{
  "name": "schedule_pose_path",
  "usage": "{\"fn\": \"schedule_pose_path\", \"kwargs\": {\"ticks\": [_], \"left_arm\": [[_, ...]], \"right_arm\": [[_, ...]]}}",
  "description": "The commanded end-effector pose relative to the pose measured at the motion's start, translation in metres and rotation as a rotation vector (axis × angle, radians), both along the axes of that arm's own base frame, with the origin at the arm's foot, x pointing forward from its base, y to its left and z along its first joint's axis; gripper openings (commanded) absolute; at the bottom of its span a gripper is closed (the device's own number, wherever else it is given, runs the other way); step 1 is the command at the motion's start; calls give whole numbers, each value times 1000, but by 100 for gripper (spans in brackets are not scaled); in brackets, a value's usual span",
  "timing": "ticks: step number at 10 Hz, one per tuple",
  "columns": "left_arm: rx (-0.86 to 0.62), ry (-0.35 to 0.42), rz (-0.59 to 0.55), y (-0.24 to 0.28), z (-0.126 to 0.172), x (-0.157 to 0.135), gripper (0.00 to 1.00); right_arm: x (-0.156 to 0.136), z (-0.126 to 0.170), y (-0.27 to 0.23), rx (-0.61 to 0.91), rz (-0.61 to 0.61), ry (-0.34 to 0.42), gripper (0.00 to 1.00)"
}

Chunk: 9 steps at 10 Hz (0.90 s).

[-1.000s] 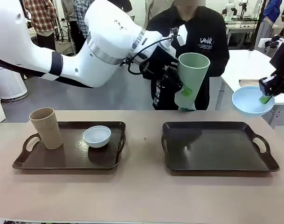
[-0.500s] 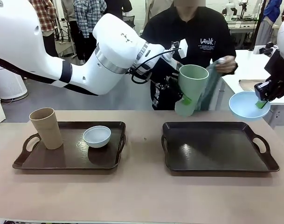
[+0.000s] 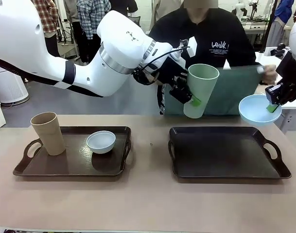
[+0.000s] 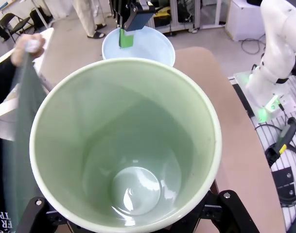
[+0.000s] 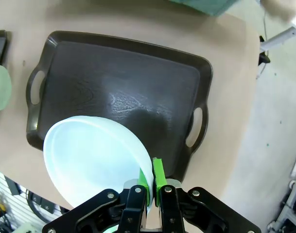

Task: Set up a tray with a mat and arrange the tableware.
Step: Place the Picnic Bowl and Reusable plastic cup back onto the Handle tray in front of the human's position.

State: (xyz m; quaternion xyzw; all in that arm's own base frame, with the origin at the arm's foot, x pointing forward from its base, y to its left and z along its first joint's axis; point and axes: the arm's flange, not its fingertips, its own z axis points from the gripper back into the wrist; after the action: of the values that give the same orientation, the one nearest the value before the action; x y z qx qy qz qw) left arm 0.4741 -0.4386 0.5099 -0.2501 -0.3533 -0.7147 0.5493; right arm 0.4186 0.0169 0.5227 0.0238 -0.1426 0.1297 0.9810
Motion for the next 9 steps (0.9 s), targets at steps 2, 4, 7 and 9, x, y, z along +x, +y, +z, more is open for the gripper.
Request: {"fn": "schedule_pose_path", "kwargs": {"ticks": [2, 4, 7, 9], "left_arm": [[7, -6, -6, 2, 2, 0, 69], [7, -6, -6, 2, 2, 0, 69], [7, -6, -6, 2, 2, 0, 69], [7, -6, -6, 2, 2, 0, 69]], "right_arm": [[2, 0, 0, 7, -6, -14, 0], [2, 0, 0, 7, -6, -14, 0], [2, 0, 0, 7, -6, -14, 0], [2, 0, 0, 7, -6, -14, 0]]}}
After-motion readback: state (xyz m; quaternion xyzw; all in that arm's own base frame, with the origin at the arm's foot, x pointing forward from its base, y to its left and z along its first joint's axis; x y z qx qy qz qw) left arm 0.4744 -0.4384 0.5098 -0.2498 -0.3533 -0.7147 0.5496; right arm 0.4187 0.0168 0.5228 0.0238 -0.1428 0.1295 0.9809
